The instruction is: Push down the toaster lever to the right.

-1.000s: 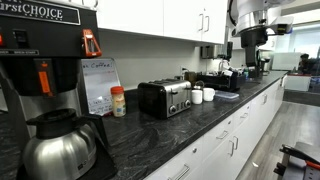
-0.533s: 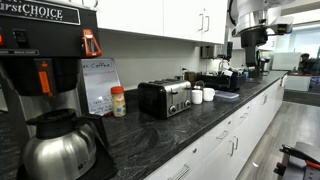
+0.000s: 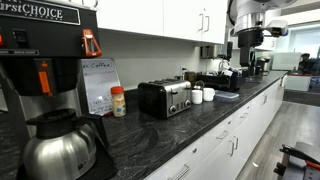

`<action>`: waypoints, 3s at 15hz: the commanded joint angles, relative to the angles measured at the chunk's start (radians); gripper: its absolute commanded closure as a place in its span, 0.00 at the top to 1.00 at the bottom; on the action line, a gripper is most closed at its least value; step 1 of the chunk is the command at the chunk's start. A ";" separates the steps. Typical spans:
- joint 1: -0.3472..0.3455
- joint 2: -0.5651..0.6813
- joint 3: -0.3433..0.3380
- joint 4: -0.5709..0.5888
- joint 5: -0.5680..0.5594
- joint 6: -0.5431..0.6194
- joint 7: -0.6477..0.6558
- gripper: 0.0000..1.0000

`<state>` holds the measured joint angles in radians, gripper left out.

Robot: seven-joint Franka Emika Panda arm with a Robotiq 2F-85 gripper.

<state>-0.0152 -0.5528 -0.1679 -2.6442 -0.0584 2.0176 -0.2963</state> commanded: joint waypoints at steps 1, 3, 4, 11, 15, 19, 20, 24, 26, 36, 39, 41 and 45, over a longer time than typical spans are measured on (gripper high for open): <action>-0.018 0.095 -0.029 0.056 -0.006 0.085 -0.058 1.00; -0.019 0.128 -0.041 0.074 -0.002 0.122 -0.082 1.00; -0.013 0.149 -0.053 0.087 0.007 0.144 -0.110 1.00; -0.002 0.343 -0.073 0.215 0.061 0.254 -0.213 1.00; -0.007 0.458 -0.049 0.307 0.110 0.300 -0.227 0.72; -0.021 0.564 -0.012 0.394 0.113 0.361 -0.217 0.43; -0.024 0.590 -0.003 0.412 0.113 0.378 -0.217 0.38; -0.039 0.686 0.028 0.489 0.113 0.434 -0.209 0.10; -0.049 0.728 0.043 0.526 0.112 0.450 -0.205 0.01; -0.090 0.857 0.112 0.675 0.110 0.446 -0.185 0.00; -0.102 0.877 0.125 0.688 0.112 0.454 -0.190 0.00; -0.112 0.886 0.133 0.683 0.116 0.462 -0.194 0.00; -0.130 0.890 0.144 0.649 0.129 0.483 -0.200 0.00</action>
<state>-0.1075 0.3236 -0.0534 -1.9798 0.0478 2.4717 -0.4799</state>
